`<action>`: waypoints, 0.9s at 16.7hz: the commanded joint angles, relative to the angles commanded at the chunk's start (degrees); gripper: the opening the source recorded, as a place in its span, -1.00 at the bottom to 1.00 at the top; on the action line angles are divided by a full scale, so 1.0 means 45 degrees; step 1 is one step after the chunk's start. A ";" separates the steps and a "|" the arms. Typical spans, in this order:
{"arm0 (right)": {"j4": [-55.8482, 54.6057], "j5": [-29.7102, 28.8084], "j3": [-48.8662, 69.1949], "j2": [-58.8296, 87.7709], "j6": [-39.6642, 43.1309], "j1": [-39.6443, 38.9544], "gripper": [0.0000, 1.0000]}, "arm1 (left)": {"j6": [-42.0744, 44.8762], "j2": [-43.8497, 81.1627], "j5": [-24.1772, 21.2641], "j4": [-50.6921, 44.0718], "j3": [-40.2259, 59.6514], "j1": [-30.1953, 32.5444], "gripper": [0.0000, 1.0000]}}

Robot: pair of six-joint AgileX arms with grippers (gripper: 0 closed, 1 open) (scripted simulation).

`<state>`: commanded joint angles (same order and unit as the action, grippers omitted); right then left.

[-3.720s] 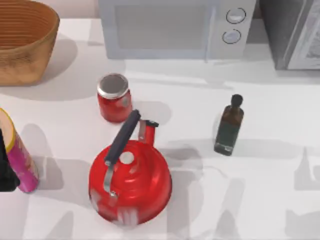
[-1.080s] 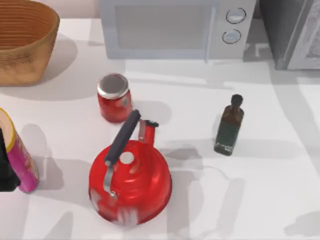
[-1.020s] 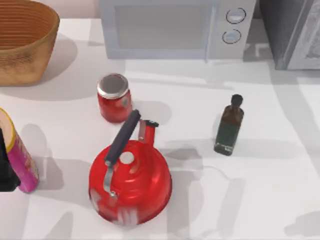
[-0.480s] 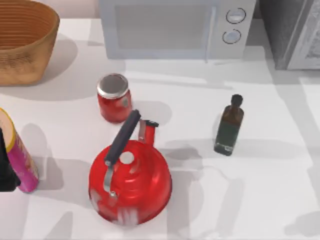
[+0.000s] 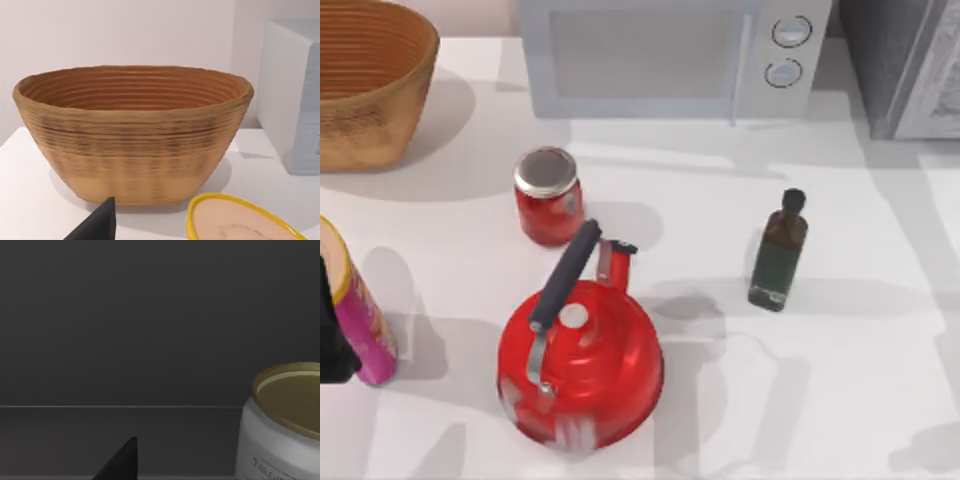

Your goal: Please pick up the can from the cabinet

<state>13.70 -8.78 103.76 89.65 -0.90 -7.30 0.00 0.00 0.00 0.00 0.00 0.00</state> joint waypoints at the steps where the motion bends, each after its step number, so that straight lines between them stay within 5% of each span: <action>1: 0.0000 0.0000 0.0000 0.0000 0.0000 0.0000 0.25 | 0.0000 0.0000 0.0000 0.0000 0.0000 0.0000 1.00; 9: 0.0000 0.0000 0.0000 0.0000 0.0000 0.0000 -0.96 | 0.0000 0.0000 0.0000 0.0000 0.0000 0.0000 1.00; 15: 0.0000 0.0000 0.0000 0.0000 0.0000 0.0000 -1.00 | 0.0000 0.0000 0.0000 0.0000 0.0000 0.0000 1.00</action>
<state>13.70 -8.78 103.76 89.65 -0.90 -7.30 0.00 0.00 0.00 0.00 0.00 0.00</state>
